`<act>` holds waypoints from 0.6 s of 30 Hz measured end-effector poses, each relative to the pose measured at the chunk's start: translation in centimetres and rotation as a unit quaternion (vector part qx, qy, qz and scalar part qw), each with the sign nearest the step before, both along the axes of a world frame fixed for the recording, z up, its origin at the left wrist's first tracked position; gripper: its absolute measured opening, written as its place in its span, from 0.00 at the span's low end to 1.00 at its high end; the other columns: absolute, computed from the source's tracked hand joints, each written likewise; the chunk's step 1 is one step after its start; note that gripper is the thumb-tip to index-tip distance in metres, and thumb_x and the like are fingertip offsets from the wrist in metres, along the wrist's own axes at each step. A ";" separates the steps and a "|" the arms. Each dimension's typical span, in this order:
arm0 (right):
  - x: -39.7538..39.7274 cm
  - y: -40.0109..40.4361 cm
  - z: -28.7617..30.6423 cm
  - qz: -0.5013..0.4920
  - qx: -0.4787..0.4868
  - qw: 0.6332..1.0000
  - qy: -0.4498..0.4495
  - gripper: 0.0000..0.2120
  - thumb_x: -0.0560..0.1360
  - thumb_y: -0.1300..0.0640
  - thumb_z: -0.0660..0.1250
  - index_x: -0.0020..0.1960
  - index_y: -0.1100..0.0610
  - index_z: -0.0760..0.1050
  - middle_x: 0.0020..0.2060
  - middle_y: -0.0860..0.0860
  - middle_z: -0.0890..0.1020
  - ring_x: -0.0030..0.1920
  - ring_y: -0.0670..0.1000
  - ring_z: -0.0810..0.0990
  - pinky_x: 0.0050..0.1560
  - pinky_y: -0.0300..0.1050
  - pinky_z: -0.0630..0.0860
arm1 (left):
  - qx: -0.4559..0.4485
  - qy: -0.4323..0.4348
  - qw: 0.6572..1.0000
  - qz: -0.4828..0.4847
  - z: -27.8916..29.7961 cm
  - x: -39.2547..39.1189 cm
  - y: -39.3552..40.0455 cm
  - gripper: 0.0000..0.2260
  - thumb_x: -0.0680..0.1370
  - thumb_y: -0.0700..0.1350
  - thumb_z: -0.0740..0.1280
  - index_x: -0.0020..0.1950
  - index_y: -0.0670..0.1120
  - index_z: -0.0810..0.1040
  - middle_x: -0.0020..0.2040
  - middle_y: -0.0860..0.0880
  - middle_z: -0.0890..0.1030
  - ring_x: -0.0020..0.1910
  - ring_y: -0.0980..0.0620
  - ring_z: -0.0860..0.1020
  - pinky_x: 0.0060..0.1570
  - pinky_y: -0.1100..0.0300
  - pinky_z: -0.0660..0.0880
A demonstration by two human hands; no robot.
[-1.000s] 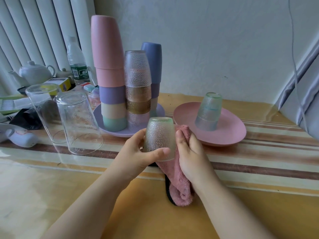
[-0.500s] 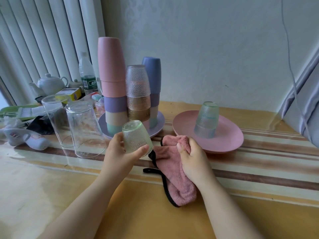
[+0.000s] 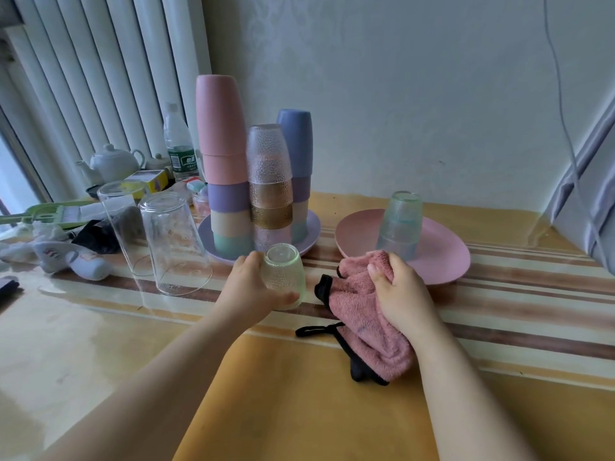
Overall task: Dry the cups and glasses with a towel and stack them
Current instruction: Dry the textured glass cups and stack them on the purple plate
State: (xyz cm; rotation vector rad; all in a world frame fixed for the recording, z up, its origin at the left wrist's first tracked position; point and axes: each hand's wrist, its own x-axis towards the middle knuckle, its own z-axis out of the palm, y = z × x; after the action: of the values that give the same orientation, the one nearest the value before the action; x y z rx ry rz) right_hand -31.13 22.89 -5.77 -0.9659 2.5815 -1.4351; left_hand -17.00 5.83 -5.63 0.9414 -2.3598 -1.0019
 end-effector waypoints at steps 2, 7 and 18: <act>-0.2 0.3 0.2 0.007 -0.003 1.000 -0.002 0.18 0.80 0.52 0.59 0.68 0.54 0.69 0.60 0.51 0.78 0.61 0.52 0.75 0.53 0.38 0.65 | -0.007 -0.003 1.000 0.003 -0.2 -0.4 0.4 0.29 0.66 0.49 0.79 0.62 0.46 0.70 0.55 0.50 0.69 0.51 0.52 0.70 0.46 0.62 0.64; -0.8 1.2 0.3 0.009 -0.011 1.000 -0.026 0.16 0.80 0.51 0.59 0.65 0.54 0.71 0.56 0.49 0.79 0.57 0.50 0.76 0.54 0.41 0.68 | -0.023 0.021 0.999 0.015 -1.1 -0.6 0.9 0.40 0.64 0.50 0.80 0.71 0.47 0.64 0.65 0.47 0.71 0.65 0.48 0.69 0.58 0.59 0.66; -4.2 5.4 0.1 -0.050 -0.113 0.974 -0.188 0.08 0.80 0.55 0.61 0.55 0.53 0.77 0.50 0.49 0.82 0.55 0.50 0.79 0.62 0.50 0.73 | -0.171 0.172 0.959 -0.150 4.3 -8.3 6.9 0.15 0.74 0.42 0.71 0.58 0.41 0.74 0.49 0.49 0.76 0.47 0.50 0.76 0.51 0.53 0.75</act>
State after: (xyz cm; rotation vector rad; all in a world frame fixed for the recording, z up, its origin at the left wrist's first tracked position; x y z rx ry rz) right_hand -35.32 28.25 -5.70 -0.5162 2.2561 -1.7683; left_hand -25.32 12.69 -1.31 0.2601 -2.3061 -0.7476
